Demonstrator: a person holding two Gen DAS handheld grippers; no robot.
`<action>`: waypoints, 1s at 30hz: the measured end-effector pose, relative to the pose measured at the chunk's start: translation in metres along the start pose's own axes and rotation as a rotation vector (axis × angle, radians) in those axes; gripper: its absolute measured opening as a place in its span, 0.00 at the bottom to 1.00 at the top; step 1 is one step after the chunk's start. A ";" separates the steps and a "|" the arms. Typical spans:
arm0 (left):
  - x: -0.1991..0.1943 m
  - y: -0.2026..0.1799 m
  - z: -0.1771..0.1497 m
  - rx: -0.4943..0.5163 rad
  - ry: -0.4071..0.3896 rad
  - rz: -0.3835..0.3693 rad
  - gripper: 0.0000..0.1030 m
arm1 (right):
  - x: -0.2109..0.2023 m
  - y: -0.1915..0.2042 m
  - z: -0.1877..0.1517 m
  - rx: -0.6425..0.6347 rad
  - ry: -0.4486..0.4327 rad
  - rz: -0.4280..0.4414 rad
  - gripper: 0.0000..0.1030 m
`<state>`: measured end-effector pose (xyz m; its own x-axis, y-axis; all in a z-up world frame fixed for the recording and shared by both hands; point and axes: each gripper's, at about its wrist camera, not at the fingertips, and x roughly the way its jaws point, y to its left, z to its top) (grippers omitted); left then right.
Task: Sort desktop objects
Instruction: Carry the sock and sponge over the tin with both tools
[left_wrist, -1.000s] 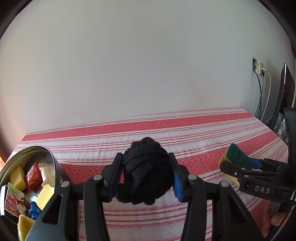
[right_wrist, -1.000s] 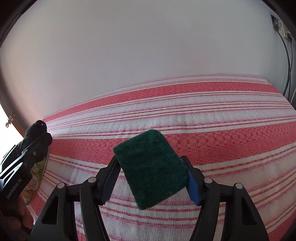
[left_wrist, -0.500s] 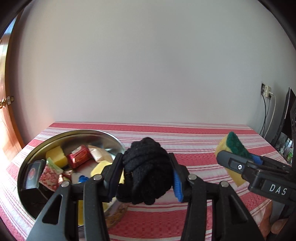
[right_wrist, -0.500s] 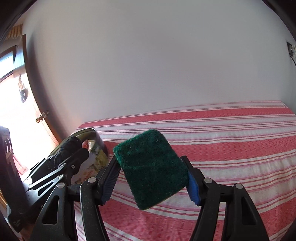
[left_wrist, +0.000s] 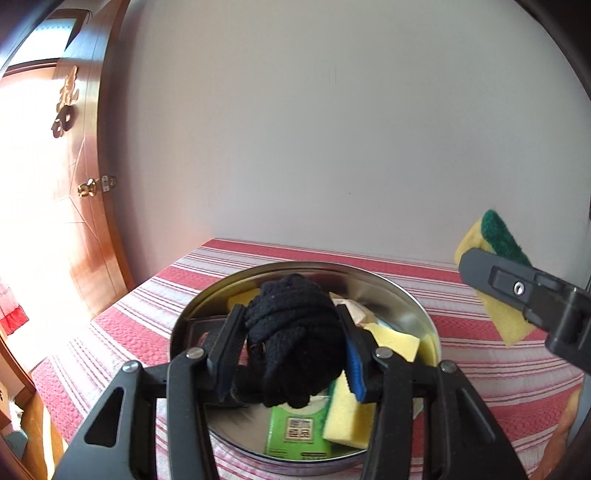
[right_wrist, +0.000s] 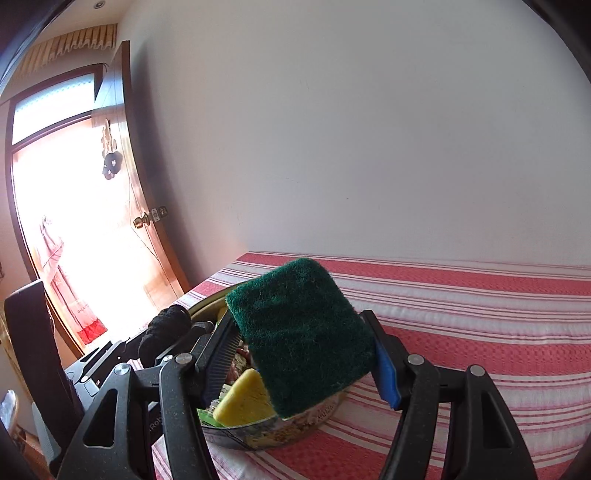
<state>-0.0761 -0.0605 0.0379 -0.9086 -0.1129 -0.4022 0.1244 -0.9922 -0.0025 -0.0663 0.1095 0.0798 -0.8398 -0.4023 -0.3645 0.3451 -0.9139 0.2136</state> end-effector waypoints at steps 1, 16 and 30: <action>0.002 0.006 0.000 -0.009 0.002 0.007 0.46 | 0.002 0.006 0.001 -0.010 -0.005 0.007 0.66; 0.013 0.051 -0.002 -0.091 0.047 0.044 0.46 | 0.047 0.048 0.036 -0.077 -0.028 -0.014 0.66; 0.023 0.042 -0.003 -0.095 0.083 0.026 0.46 | 0.091 0.028 0.041 -0.038 0.076 -0.047 0.65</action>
<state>-0.0900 -0.1042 0.0256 -0.8689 -0.1304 -0.4775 0.1886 -0.9791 -0.0758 -0.1505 0.0489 0.0896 -0.8218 -0.3602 -0.4415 0.3225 -0.9328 0.1609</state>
